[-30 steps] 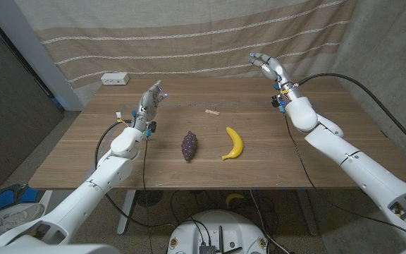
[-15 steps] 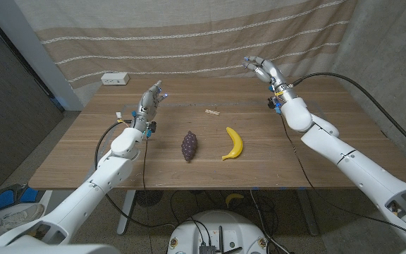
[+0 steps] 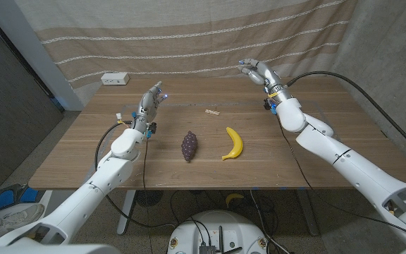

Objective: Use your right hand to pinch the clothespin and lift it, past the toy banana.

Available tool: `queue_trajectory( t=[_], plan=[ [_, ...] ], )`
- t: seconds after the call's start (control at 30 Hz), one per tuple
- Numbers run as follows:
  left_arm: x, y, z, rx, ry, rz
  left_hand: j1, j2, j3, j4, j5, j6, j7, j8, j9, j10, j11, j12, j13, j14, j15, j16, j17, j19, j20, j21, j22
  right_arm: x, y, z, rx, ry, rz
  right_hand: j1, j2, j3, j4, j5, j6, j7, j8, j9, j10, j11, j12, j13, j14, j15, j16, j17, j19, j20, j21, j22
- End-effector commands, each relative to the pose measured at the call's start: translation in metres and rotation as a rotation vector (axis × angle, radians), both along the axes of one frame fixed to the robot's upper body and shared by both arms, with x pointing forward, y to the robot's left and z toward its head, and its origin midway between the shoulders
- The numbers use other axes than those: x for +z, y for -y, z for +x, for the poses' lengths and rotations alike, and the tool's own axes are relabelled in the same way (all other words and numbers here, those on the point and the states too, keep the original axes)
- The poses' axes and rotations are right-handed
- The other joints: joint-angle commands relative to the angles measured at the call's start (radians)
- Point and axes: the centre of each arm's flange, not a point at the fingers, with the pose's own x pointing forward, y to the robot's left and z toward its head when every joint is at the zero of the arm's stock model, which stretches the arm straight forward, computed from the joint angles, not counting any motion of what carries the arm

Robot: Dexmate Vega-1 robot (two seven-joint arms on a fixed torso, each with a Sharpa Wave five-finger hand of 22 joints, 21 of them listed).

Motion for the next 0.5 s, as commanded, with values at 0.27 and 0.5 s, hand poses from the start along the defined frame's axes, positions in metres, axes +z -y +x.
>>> queue_trajectory(
  t=[0.27, 0.5],
  plan=[
    [-0.001, -0.001, 0.002, 0.000, -0.005, -0.011, -0.016, 0.017, 0.004, -0.008, -0.002, 0.013, -0.008, 0.008, 0.006, 0.006, 0.009, 0.010, 0.003, 0.003, 0.006, -0.003, 0.002, 0.006, 0.009, -0.008, 0.003, 0.001, -0.018, 0.006, -0.056, 0.033, -0.072, 0.040, -0.053, -0.028, -0.003, -0.018, 0.116, -0.013, 0.027, 0.003, 0.059, 0.003, 0.020, 0.006, 0.044, -0.055, 0.027, 0.016, 0.046, 0.002, 0.018, 0.003],
    [0.000, -0.001, 0.002, 0.000, -0.004, -0.009, -0.018, 0.017, 0.005, -0.010, -0.002, 0.017, -0.007, 0.008, 0.006, 0.008, 0.011, 0.011, 0.003, 0.003, 0.006, -0.003, 0.002, 0.009, 0.010, -0.012, 0.003, -0.001, -0.026, 0.008, -0.092, 0.067, -0.089, 0.111, -0.074, -0.020, -0.019, -0.030, 0.129, -0.038, 0.025, 0.003, 0.077, -0.014, 0.021, 0.006, 0.066, -0.070, 0.037, 0.016, 0.075, -0.008, 0.026, 0.002]
  ],
)
